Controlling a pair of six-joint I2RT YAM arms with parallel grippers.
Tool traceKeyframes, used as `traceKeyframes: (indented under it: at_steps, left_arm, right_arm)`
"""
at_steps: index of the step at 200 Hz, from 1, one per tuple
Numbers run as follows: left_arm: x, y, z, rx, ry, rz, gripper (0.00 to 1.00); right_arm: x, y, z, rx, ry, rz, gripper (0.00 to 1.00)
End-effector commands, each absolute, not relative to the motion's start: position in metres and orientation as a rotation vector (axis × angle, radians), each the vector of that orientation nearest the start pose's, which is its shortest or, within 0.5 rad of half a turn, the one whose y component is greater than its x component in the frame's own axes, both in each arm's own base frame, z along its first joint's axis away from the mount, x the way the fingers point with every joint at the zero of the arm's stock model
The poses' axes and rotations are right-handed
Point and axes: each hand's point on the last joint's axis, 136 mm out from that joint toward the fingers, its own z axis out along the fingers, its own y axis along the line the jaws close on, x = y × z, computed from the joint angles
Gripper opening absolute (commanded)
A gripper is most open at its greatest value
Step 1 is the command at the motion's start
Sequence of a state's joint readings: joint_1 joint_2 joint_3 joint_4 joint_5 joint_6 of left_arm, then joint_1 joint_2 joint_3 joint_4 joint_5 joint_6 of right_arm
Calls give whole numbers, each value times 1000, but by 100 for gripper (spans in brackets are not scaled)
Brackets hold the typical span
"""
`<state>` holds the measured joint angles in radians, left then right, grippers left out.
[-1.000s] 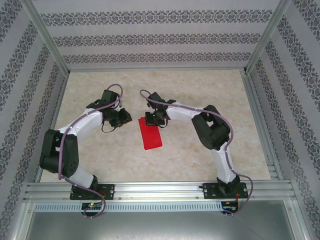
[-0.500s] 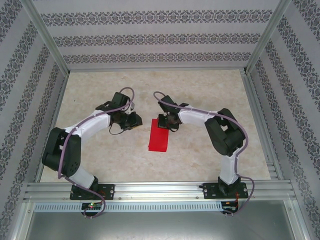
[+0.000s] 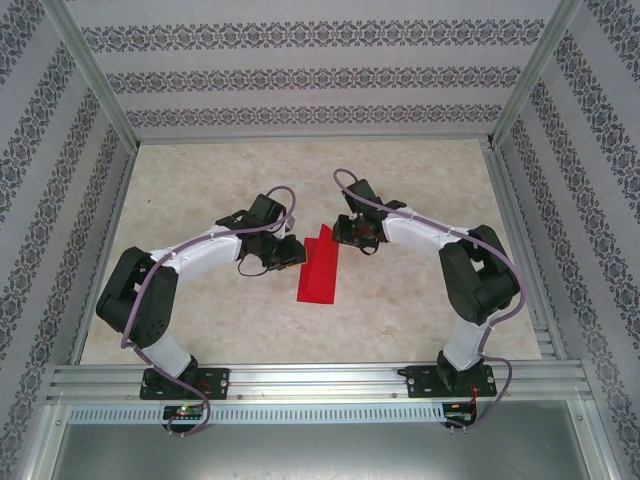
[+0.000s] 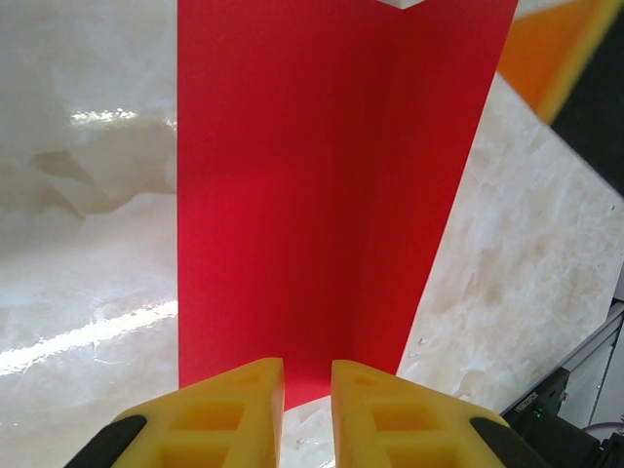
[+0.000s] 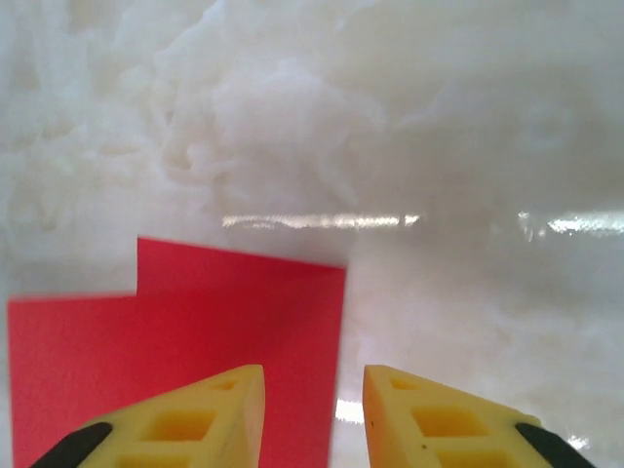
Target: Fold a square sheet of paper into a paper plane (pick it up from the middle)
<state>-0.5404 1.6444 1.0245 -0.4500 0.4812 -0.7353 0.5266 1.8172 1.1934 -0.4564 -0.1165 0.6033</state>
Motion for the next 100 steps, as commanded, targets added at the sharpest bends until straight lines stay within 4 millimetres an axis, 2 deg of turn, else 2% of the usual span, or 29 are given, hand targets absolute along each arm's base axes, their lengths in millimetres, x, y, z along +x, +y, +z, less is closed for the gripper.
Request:
traceKeyframes:
  at_steps: [1, 22, 57, 76, 100]
  left_arm:
    - [293, -271, 90, -103, 2824, -992, 21]
    - [295, -267, 92, -121, 2815, -951, 21]
    - [295, -266, 99, -120, 2781, -965, 21]
    - [294, -268, 108, -100, 2738, -1004, 21]
    - [288, -282, 128, -26, 2660, -1106, 21]
  right_arm:
    - [383, 246, 62, -48, 2723, 555, 37]
    - [396, 249, 54, -46, 2744, 549, 37]
    - [405, 257, 43, -60, 2769, 553, 38]
    - [405, 254, 37, -42, 2795, 522, 38]
    - [395, 250, 34, -26, 2831, 511, 37]
